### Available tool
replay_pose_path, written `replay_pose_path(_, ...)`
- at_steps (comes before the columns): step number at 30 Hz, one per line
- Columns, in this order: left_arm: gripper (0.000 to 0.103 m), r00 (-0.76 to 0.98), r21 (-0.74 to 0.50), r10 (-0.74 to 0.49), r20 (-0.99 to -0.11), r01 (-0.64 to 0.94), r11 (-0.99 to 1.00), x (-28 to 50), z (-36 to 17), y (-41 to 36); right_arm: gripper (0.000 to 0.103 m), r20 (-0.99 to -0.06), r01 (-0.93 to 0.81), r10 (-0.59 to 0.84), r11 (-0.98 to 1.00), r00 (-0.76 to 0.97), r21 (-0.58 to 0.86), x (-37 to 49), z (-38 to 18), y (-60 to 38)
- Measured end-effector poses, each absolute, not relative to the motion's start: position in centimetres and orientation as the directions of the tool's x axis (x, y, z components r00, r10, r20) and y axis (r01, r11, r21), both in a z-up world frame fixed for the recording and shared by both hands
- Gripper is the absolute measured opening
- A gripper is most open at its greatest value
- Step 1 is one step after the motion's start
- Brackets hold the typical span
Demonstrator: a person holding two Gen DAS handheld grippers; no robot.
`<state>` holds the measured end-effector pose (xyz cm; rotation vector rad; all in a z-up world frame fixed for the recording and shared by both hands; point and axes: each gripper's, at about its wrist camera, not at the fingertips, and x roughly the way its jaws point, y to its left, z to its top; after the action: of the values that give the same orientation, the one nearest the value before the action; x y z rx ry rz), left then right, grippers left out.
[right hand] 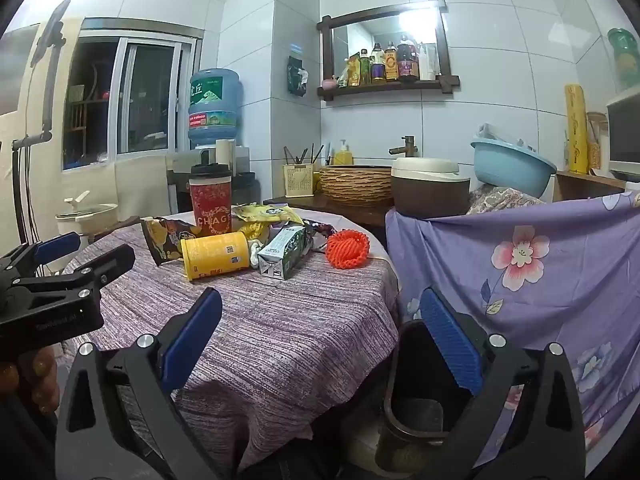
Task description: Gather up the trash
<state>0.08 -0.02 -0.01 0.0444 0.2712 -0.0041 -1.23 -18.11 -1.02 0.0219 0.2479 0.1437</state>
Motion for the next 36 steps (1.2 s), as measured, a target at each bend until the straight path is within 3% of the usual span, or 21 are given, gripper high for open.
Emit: replay_pose_path(36, 0.098, 0.965, 0.046, 0.002, -0.263, 0.010, 0.999, -0.5, -0.7, 0.7, 0.098, -0.255, -0.144, 0.150, 0.989, 0.955, 0.045, -1.2, -0.8, -18.2)
